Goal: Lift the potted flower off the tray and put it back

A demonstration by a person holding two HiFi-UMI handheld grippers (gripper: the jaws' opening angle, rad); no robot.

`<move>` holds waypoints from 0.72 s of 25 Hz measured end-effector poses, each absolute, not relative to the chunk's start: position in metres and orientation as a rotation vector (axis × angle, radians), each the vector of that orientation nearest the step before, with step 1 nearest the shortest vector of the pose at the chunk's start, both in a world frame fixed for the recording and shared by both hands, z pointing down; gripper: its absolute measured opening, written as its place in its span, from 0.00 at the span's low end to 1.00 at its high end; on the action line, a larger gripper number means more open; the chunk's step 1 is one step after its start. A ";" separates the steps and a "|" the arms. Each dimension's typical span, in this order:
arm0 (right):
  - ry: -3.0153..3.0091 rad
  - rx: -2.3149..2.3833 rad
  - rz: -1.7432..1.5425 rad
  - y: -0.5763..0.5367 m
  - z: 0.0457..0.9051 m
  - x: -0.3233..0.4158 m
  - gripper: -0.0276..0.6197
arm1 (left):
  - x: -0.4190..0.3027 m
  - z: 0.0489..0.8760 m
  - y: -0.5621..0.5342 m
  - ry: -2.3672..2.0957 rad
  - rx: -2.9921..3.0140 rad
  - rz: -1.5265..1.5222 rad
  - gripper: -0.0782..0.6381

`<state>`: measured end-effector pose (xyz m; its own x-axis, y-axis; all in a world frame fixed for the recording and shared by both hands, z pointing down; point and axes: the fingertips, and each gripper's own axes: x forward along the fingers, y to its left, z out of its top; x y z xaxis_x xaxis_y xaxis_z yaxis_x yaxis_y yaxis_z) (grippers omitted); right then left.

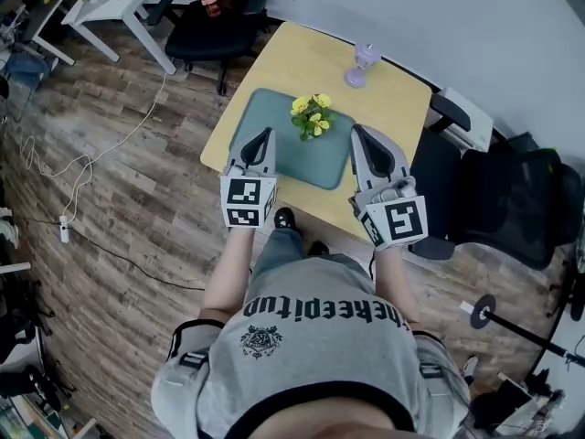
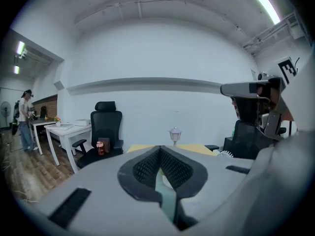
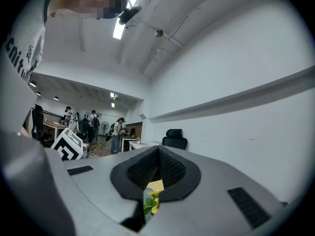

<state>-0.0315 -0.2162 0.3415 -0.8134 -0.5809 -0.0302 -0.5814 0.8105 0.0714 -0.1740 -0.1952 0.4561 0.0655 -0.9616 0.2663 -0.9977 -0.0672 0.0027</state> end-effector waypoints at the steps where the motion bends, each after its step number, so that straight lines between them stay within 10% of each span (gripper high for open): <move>1: 2.980 -0.952 0.124 -0.214 0.340 -0.030 0.04 | -0.173 0.450 -0.192 -2.020 2.151 0.272 0.11; 18: 2.924 -0.941 0.185 -0.174 0.316 0.004 0.05 | -0.146 0.351 -0.132 -2.173 2.239 0.015 0.12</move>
